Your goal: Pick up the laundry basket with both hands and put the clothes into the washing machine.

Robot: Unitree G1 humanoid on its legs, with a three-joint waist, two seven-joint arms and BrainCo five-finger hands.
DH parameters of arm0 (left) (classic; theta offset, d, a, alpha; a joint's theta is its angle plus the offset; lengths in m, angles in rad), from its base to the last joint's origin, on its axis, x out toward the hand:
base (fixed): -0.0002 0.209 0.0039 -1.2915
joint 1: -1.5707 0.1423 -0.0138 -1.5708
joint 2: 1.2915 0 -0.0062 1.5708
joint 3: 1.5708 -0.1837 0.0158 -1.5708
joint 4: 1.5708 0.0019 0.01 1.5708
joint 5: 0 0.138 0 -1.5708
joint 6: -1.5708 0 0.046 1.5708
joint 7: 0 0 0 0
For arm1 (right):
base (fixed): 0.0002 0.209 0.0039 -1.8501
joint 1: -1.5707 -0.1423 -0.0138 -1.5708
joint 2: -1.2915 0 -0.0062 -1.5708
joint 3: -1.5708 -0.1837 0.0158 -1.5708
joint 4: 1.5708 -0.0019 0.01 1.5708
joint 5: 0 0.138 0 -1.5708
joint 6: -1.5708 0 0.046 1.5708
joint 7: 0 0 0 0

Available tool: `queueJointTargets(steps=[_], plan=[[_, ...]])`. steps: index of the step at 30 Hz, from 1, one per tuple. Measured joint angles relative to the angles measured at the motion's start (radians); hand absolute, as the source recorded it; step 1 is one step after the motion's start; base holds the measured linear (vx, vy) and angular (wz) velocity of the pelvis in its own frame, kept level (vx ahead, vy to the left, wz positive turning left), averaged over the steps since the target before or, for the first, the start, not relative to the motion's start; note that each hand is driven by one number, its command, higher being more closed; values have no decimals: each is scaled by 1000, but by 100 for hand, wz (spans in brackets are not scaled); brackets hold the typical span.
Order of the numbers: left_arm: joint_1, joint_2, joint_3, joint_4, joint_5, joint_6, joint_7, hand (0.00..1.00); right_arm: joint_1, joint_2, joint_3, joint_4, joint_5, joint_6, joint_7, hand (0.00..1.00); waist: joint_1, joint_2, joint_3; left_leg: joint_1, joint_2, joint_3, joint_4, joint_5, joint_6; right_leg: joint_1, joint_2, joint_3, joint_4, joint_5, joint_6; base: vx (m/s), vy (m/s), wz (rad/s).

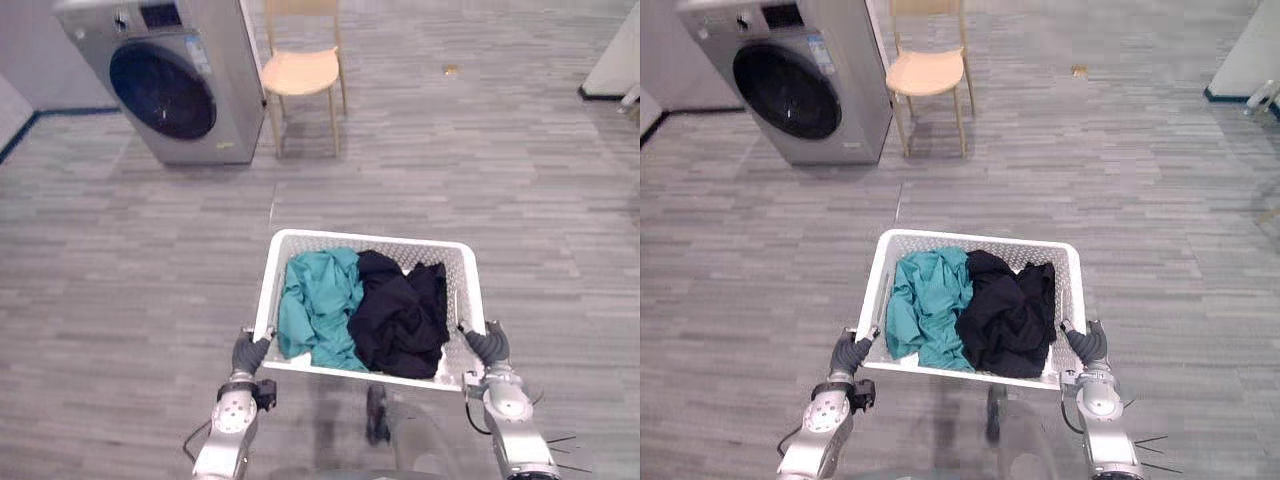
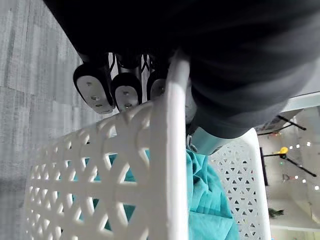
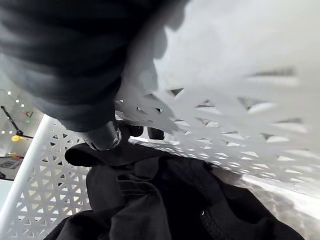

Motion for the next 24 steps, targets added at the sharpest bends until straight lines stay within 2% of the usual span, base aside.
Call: queueJointTargets(steps=[2, 3, 4, 5, 6, 7, 8, 9, 10, 11, 12, 13, 14, 15, 17, 19, 20, 21, 23, 24], plan=[[6, -1, 0, -4, -13, -3, -14, 100, -7, -11, 0, -11, 1, -5, 1, 100, 7, -10, 4, -101, -38, 7, -207, -61, 11, 87, -17, 5, -79, -8, 16, 585, 104, -8], [6, -4, 0, -17, -13, -3, -15, 100, -12, -18, -1, -11, 1, -5, 1, 100, 16, -9, 5, -144, -79, 5, -402, -70, 17, 135, -35, 10, -105, -26, 39, 531, 138, 0], [4, -7, 0, -19, -12, -3, -15, 100, -13, -19, -3, -8, 1, -5, 1, 100, 18, -9, 6, -159, -103, -4, -510, -65, 10, 160, -47, 10, -117, -35, 50, 576, 172, 6], [5, -12, 1, -22, -12, -2, -15, 100, -13, -21, -4, 1, 1, -5, -1, 100, 20, -10, 5, -165, -154, -32, -762, -19, -46, 212, -69, 6, -148, -45, 81, 622, 197, 7], [13, -21, 0, -42, -10, 0, -15, 100, -14, -29, -2, 6, 1, -5, -2, 100, 25, 4, 2, -160, -172, -63, -977, 44, -86, 255, -68, 8, -195, -59, 110, 615, 213, 1], [16, -22, 0, -52, -8, 1, -15, 100, -16, -36, -1, 15, 1, -5, -3, 100, 30, 6, 2, -170, -171, -60, -985, 102, -82, 283, -68, 8, -211, -71, 129, 627, 235, -5], [16, -17, 1, -58, 0, 12, -15, 100, -21, -25, -1, 42, 1, -5, -5, 100, 32, -6, -7, -167, -203, -49, -938, 184, -7, 328, -93, 9, -222, -93, 157, 671, 252, 7], [16, -18, 2, -58, 4, 20, -14, 100, -20, -19, -3, 55, 1, -5, -4, 100, 26, -40, -17, -173, -236, -38, -893, 174, 76, 345, -140, 8, -199, -110, 183, 707, 249, 14], [16, -21, 1, -58, 5, 22, -14, 100, -21, -18, -4, 60, 1, -5, -4, 100, 26, -51, -17, -176, -250, -27, -859, 150, 105, 334, -164, 13, -159, -115, 193, 732, 249, 7], [18, -23, -4, -58, 6, 24, -14, 100, -24, -19, -7, 73, 2, -5, -2, 100, 30, -55, -18, -173, -263, -14, -807, 80, 122, 274, -198, 38, 1, -128, 214, 573, 208, -11], [21, -21, -5, -58, 6, 29, -14, 100, -29, -18, -11, 84, 1, -5, 2, 100, 30, -56, -18, -164, -266, -7, -791, 45, 127, 225, -216, 56, 124, -129, 222, 673, 278, -22], [19, -6, -4, -56, 6, 37, -14, 100, -35, -3, -15, 102, 0, -5, 6, 100, 24, -74, -10, -107, -295, 1, -785, -8, 133, 113, -263, 103, 426, -82, 288, 764, 309, -8], [18, 10, -5, -55, 6, 47, -14, 100, -31, 14, -15, 127, 0, -5, 6, 100, 14, -91, -7, -24, -327, 2, -810, -42, 137, 26, -307, 114, 696, -51, 290, 763, 294, -2], [24, 16, -5, -56, 6, 51, -13, 100, -24, 22, -11, 143, 0, -4, 6, 100, 4, -88, -6, 76, -343, -3, -861, -58, 140, -36, -334, 80, 850, -66, 236, 765, 246, 5], [25, 34, -6, -57, 6, 51, -12, 100, -20, 25, 0, 148, 0, -5, 5, 100, -10, -70, -12, 186, -345, -21, -951, -59, 139, -115, -328, 19, 889, -93, 184, 537, 146, 3], [-3, 56, -10, -56, 6, 49, -12, 100, -26, 33, -2, 148, 1, -15, 2, 100, -24, -66, -14, 291, -344, -43, -1047, -60, 135, -236, -306, -64, 780, -140, 137, 541, 83, 14], [-13, 64, -10, -56, 5, 49, -12, 100, -32, 33, -3, 147, 1, -19, 1, 100, -33, -64, -13, 323, -340, -52, -1071, -68, 120, -286, -289, -84, 689, -154, 124, 544, 16, 19], [-26, 66, -10, -52, 5, 49, -12, 100, -37, 33, -5, 148, 2, -18, 2, 100, -43, -54, -6, 365, -326, -60, -1090, -84, 94, -335, -243, -88, 506, -139, 125, 542, -16, 22], [-34, 73, -10, -48, 6, 48, -13, 100, -32, 40, -6, 147, 2, -18, 1, 100, -58, -59, -6, 438, -318, -68, -1119, -102, 64, -349, -179, -71, 112, 6, 151, 694, -62, 34], [-34, 81, -15, -46, 7, 48, -13, 100, -26, 44, -6, 146, 2, -18, -3, 100, -63, -81, -8, 497, -333, -86, -1149, -120, 37, -360, -167, -51, -37, 88, 150, 627, -93, 37]])
